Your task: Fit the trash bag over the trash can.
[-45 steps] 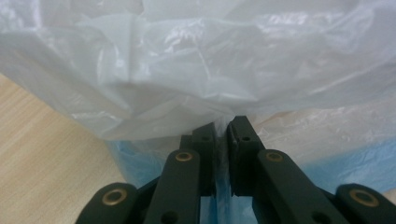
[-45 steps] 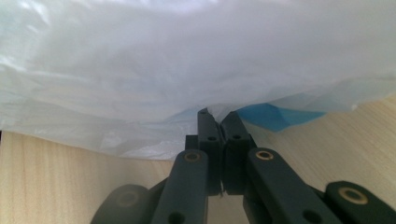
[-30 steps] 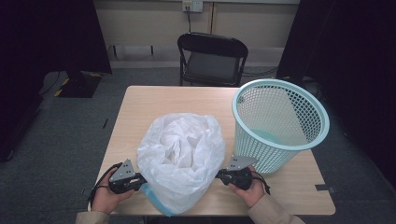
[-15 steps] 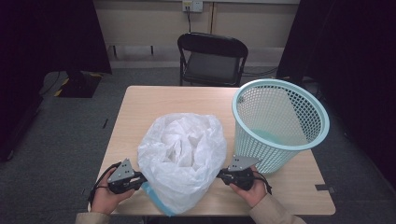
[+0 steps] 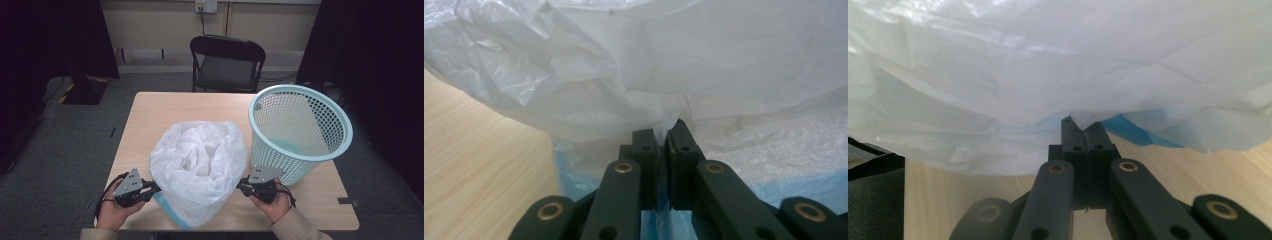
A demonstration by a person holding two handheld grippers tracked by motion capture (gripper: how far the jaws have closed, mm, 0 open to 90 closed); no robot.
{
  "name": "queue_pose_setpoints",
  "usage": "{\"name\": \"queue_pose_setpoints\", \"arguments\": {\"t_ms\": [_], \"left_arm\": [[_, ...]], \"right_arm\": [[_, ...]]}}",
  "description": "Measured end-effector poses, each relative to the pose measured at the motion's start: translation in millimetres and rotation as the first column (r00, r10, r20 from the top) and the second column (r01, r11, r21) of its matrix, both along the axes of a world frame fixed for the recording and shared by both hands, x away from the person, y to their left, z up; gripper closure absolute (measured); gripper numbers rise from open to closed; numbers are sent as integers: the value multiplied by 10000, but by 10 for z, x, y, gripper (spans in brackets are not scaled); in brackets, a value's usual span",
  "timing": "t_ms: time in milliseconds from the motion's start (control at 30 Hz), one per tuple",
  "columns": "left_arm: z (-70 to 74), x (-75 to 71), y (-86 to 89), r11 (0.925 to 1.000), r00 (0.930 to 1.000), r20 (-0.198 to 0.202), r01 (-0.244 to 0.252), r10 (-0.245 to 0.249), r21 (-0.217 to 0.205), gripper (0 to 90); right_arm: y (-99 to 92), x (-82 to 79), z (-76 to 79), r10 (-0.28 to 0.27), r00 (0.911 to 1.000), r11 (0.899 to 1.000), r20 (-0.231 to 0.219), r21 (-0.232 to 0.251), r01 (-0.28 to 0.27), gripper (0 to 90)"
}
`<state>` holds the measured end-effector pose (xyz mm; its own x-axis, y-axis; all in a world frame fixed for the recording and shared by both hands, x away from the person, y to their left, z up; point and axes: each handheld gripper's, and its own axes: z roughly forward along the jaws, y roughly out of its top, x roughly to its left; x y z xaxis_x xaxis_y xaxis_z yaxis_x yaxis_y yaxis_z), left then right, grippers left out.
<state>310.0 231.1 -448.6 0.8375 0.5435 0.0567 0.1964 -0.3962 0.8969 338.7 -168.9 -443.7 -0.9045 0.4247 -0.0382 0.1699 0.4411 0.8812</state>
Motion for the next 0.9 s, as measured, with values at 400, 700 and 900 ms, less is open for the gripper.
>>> {"name": "queue_pose_setpoints", "arguments": {"t_ms": [400, 700, 900], "left_arm": [[126, -37, 28, 9995, 9989, 451, -103, 116, -282, 853], [258, -69, 65, 9980, 9961, 846, -210, 260, -592, 853], [347, -83, 69, 9972, 9943, 1035, -169, 244, -734, 854]], "right_arm": [[21, -39, 189, 92, 9988, 9999, 488, 44, -94, 900], [44, -34, 332, 117, 9973, 9999, 725, 54, -121, 900], [80, -58, 462, 267, 9953, 9996, 927, -18, -266, 900]]}}
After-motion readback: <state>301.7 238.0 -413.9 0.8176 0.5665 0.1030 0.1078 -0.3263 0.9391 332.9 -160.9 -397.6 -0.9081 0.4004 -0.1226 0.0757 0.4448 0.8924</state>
